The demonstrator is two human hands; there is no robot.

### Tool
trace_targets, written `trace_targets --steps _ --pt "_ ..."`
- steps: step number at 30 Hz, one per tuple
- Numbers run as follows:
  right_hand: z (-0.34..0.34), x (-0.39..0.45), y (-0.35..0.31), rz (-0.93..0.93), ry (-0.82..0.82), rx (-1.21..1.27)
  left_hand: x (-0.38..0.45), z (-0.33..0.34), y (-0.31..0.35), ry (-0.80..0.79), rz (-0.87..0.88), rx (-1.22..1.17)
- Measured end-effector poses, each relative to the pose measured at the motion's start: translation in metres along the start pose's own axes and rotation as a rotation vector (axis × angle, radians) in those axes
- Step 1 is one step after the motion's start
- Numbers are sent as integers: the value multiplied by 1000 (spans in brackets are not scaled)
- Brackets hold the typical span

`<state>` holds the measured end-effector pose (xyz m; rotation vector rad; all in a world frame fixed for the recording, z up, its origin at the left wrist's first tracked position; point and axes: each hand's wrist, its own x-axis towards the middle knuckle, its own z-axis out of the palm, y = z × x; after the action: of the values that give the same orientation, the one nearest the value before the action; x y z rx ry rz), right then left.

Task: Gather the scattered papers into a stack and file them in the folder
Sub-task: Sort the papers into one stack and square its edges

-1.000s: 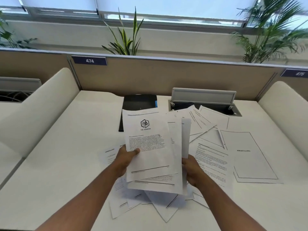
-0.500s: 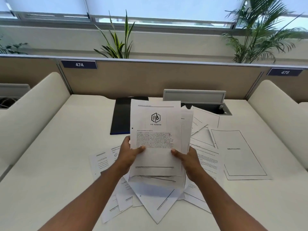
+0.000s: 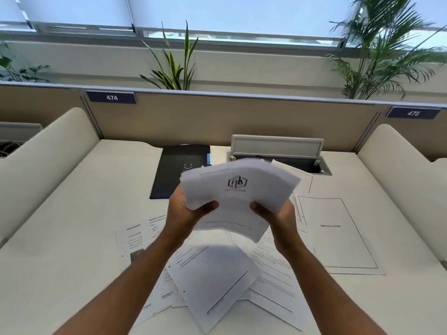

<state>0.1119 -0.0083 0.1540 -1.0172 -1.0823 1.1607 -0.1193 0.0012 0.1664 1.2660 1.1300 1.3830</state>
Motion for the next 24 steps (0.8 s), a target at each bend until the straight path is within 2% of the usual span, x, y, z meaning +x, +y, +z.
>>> trace_targets --steps 3,7,11,14,16,19,24 --pt "0 4 16 107 3 -143 -5 16 -13 41 -91 130" --pt "-14 15 23 74 91 -166 -4 24 -20 109 -36 113" --pt "-13 16 30 158 3 -166 -10 43 -23 127 -157 144" --pt "-19 22 26 78 25 -117 -6 42 -22 182 -114 91" --pt "-24 26 25 63 0 -76 -5 41 -21 159 -89 77" --pt "-22 26 30 94 -11 -157 -10 53 -26 136 -156 100" --pt "-17 28 28 31 85 -129 -1 65 -25 316 -173 138"
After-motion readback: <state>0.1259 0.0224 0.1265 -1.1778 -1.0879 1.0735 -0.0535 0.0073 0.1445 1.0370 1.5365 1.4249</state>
